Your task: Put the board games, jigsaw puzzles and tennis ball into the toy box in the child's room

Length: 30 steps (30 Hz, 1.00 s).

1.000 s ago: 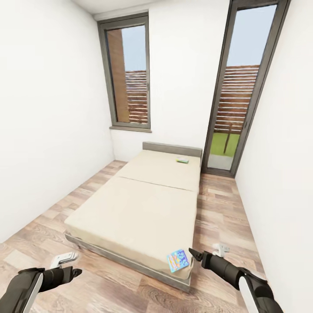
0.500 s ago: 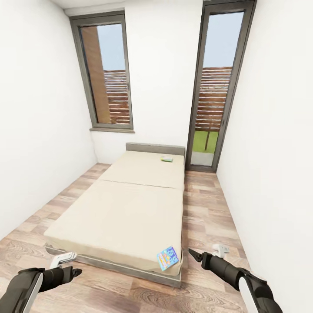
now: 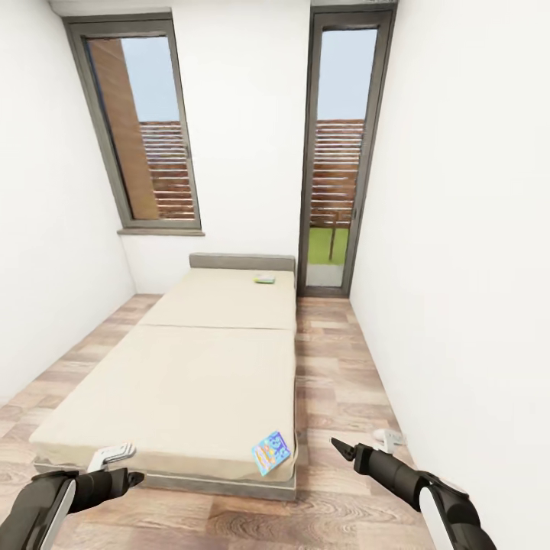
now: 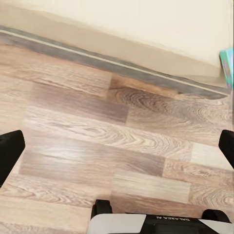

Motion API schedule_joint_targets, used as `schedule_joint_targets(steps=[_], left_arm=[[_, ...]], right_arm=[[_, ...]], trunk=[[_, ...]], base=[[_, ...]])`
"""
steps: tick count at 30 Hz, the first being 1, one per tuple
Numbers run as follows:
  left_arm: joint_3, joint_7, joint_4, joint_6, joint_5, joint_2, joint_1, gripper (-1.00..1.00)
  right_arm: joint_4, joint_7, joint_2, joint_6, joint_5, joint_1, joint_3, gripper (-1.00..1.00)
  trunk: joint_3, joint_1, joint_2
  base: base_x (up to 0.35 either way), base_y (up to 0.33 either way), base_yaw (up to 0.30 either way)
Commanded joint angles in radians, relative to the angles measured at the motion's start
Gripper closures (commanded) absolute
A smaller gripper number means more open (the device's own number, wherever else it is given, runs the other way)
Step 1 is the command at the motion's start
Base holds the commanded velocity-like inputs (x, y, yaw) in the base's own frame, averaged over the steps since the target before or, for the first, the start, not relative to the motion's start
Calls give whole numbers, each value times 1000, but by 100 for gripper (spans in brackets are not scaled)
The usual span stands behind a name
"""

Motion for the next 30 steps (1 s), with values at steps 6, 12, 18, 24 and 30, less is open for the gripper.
schedule_joint_targets(steps=[6,12,18,24,30], left_arm=[[2,-6,-1,5,-3,0,-1,-100],[2,-6,-1,5,-3,0,-1,-100],[2,-7,-1,5,-3,0,-1,-100],[3,-8,-1,5,1,1,-1,-100],[3,-8,-2,5,2,0,-1,-100]], right_arm=[[0,1,0,8,-7,-1,-1,-100],[0,1,0,7,-7,-1,-1,-100],[0,1,0,7,-6,-1,0,-100],[0,1,0,7,-5,-1,0,-100],[0,1,8,7,-3,-1,0,-100]], trunk=[[-2,1,-2],[-2,1,-2],[-2,1,-2],[-2,1,-2],[-2,1,-2]], base=[[0,21,-279],[0,121,-264],[0,206,-111],[0,123,36],[0,194,209]])
